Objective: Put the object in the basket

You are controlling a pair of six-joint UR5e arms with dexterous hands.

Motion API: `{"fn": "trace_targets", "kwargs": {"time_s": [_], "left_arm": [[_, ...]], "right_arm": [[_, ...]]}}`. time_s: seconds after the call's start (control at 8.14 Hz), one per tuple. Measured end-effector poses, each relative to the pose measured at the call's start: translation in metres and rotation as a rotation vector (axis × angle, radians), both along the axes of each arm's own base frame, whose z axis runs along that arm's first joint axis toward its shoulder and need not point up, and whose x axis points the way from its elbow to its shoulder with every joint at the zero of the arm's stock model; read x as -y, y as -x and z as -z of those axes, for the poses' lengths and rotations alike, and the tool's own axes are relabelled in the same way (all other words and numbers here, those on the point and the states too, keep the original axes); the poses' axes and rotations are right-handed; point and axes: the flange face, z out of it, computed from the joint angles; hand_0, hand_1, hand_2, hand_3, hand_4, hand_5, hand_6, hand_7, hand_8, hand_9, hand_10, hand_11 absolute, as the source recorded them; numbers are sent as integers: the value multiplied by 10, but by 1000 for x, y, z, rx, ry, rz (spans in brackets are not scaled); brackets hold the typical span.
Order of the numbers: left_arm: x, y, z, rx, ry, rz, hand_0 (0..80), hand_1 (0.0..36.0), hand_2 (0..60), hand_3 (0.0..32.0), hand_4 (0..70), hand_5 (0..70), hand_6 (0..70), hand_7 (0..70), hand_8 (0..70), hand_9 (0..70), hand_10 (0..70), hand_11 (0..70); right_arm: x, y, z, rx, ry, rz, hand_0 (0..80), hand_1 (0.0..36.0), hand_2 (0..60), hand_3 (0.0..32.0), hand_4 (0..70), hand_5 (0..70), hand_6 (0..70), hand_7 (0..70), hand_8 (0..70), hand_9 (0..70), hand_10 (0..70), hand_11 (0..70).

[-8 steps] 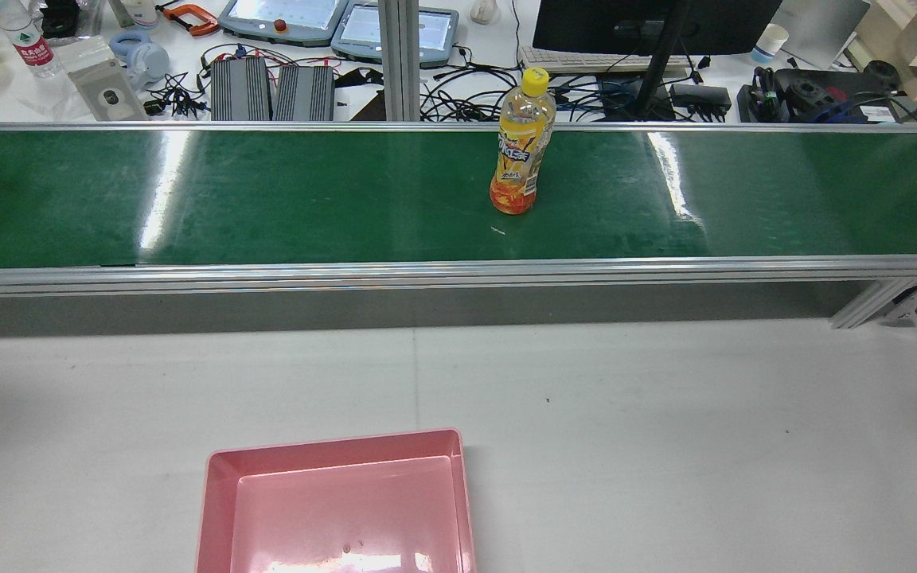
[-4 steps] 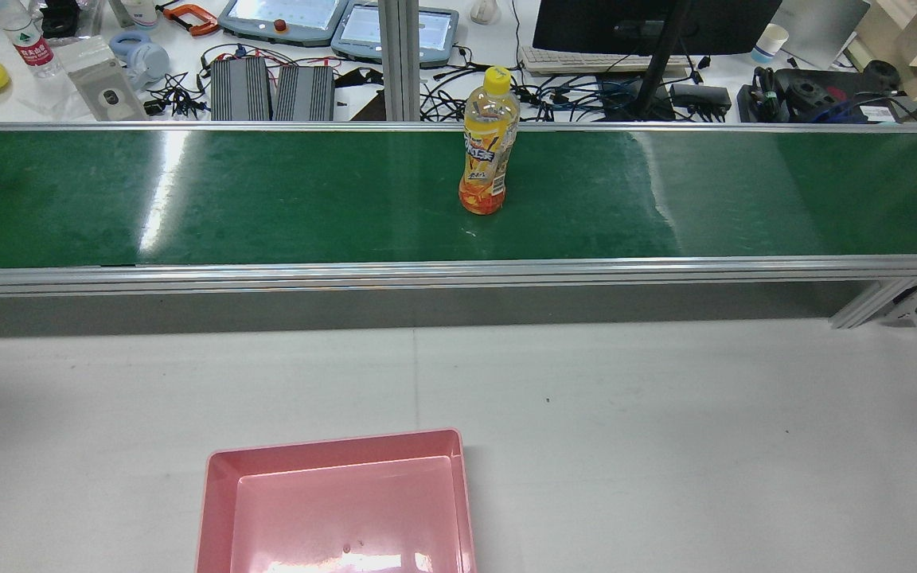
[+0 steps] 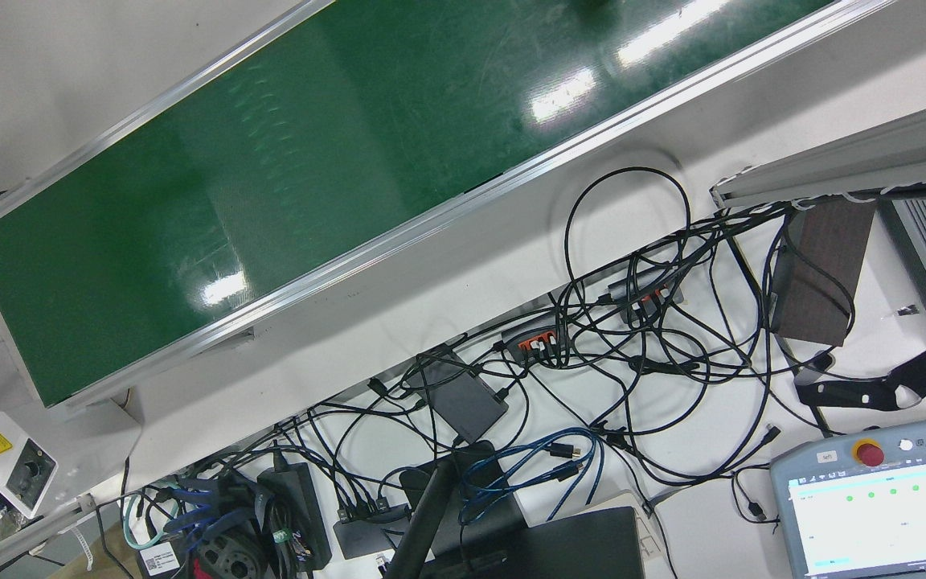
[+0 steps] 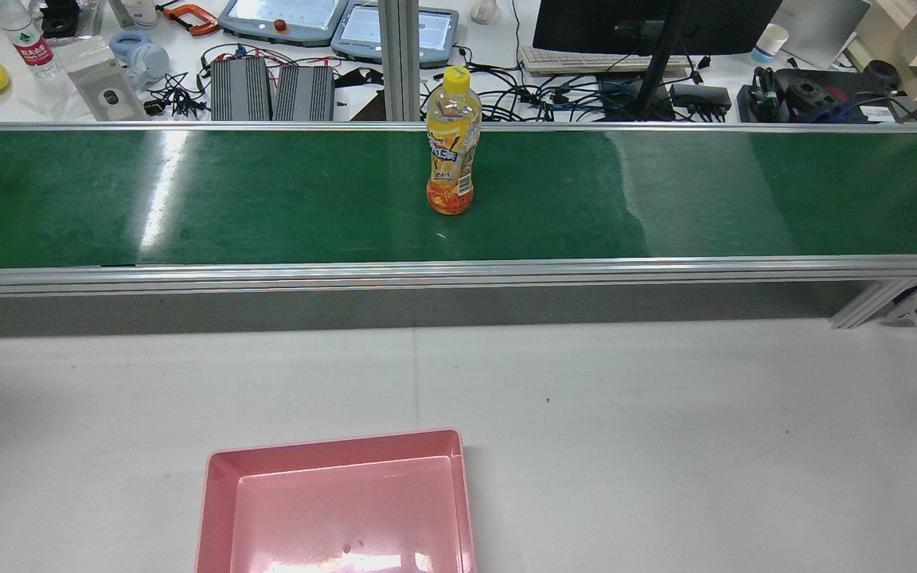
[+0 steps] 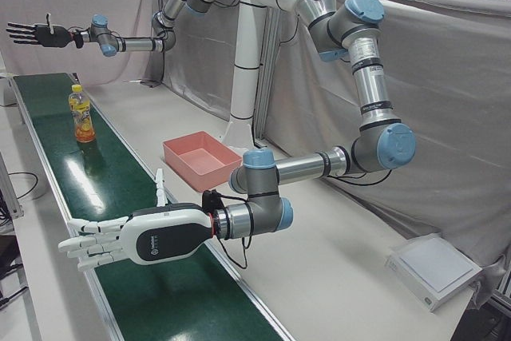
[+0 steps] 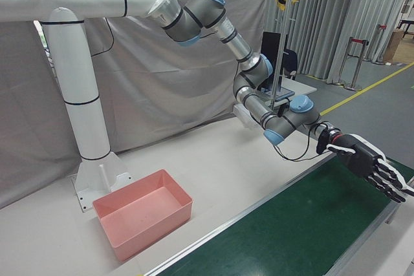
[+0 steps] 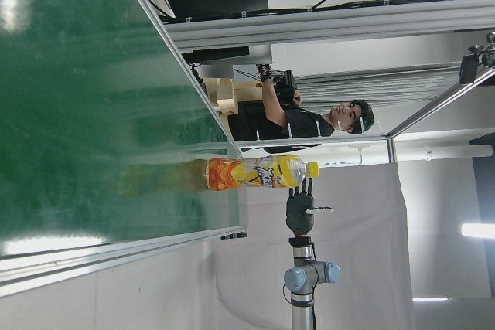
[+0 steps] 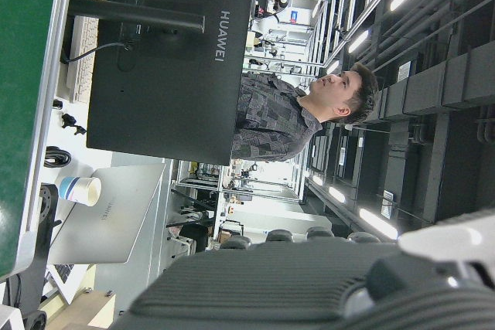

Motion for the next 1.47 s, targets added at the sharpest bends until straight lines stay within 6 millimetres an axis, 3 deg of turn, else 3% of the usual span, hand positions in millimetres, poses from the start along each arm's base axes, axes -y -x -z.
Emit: {"fn": "trace_targets", "kwargs": {"time_s": [0.12, 0.49, 0.61, 0.74, 0.98, 1.11, 1.23, 1.35, 1.47], "left_arm": [[0, 0, 0, 0, 0, 1, 491, 43, 0, 0, 2, 198, 0, 3, 70, 32, 0, 0], [5, -6, 8, 1, -23, 8, 493, 47, 0, 52, 0, 200, 0, 0, 65, 28, 0, 0], [6, -17, 11, 0, -32, -6, 496, 48, 0, 72, 0, 196, 0, 0, 63, 26, 0, 2], [6, -35, 14, -3, -41, -33, 498, 47, 0, 118, 0, 181, 0, 0, 61, 22, 6, 18], [19, -75, 45, -10, -81, -81, 500, 43, 0, 20, 0, 185, 0, 3, 70, 29, 27, 49], [29, -87, 68, 25, -101, -77, 484, 36, 0, 0, 0, 184, 0, 6, 67, 28, 26, 47], [38, -94, 91, 65, -118, -66, 476, 28, 0, 14, 0, 179, 0, 7, 65, 24, 26, 45], [43, -98, 104, 83, -126, -53, 473, 25, 0, 48, 0, 178, 0, 4, 67, 25, 28, 48], [46, -98, 111, 84, -127, -28, 474, 23, 0, 24, 0, 170, 0, 6, 72, 29, 26, 45]], "right_arm": [[0, 0, 0, 0, 0, 0, 0, 0, 0, 0, 0, 0, 0, 0, 0, 0, 0, 0], [0, 0, 0, 0, 0, -1, 0, 0, 0, 0, 0, 0, 0, 0, 0, 0, 0, 0], [0, 0, 0, 0, 0, -1, 0, 0, 0, 0, 0, 0, 0, 0, 0, 0, 0, 0], [0, 0, 0, 0, 0, -1, 0, 0, 0, 0, 0, 0, 0, 0, 0, 0, 0, 0], [0, 0, 0, 0, 1, -1, 0, 0, 0, 0, 0, 0, 0, 0, 0, 0, 0, 0], [0, 0, 0, 0, 1, -1, 0, 0, 0, 0, 0, 0, 0, 0, 0, 0, 0, 0], [0, 0, 0, 0, 0, 0, 0, 0, 0, 0, 0, 0, 0, 0, 0, 0, 0, 0], [0, 0, 0, 0, 0, 0, 0, 0, 0, 0, 0, 0, 0, 0, 0, 0, 0, 0], [0, 0, 0, 0, 0, 0, 0, 0, 0, 0, 0, 0, 0, 0, 0, 0, 0, 0]]}}
